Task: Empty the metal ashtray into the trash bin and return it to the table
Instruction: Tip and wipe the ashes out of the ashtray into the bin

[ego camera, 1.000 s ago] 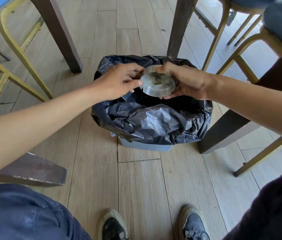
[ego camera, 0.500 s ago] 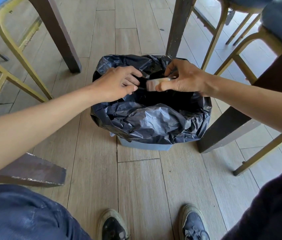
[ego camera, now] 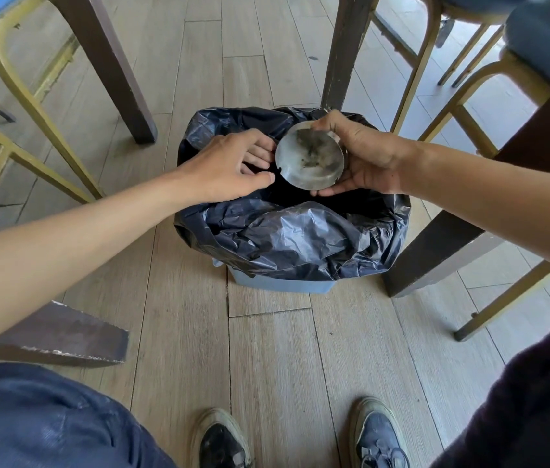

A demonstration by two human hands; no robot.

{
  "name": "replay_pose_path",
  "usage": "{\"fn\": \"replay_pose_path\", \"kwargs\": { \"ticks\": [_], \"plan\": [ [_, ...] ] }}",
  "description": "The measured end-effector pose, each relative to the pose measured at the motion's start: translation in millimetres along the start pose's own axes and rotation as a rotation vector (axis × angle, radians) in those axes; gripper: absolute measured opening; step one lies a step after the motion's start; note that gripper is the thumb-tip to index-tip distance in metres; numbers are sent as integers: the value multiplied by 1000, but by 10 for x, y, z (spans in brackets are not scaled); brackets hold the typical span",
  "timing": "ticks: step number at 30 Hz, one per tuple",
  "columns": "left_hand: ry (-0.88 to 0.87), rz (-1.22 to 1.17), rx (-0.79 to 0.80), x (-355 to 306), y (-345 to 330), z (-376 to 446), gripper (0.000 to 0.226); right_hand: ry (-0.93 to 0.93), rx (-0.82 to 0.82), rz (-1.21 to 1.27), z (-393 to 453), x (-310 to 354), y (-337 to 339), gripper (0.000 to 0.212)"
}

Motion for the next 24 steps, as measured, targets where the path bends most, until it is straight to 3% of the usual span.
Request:
{"fn": "replay_pose_path", "kwargs": {
  "ticks": [4, 13, 17, 20, 24],
  "plan": [
    [-103, 120, -103, -65, -24, -9, 46, -62, 34, 81, 27, 2, -1, 67],
    [-488, 482, -209, -43, -1, -98, 23, -43, 38, 73, 63, -16, 36, 61],
    [-641, 744, -146, -133, -80, -92, 30, -35, 65, 46, 76, 8, 11, 66],
    [-604, 965, -86, -115, -113, -51, 46, -30, 80, 46, 72, 15, 19, 64],
    [-552, 1090, -26, -69, -125, -23, 52, -31, 98, 54, 56, 28, 10, 59]
  ]
}}
Point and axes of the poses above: each hand's wrist, its own z-axis towards the middle knuckle, its own y-axis out of the back of the hand, x = y × z, the point moved 2 cm from there along z, towards the middle knuckle, and after that the axes turned 1 degree about -z, right-handed, at the moved point
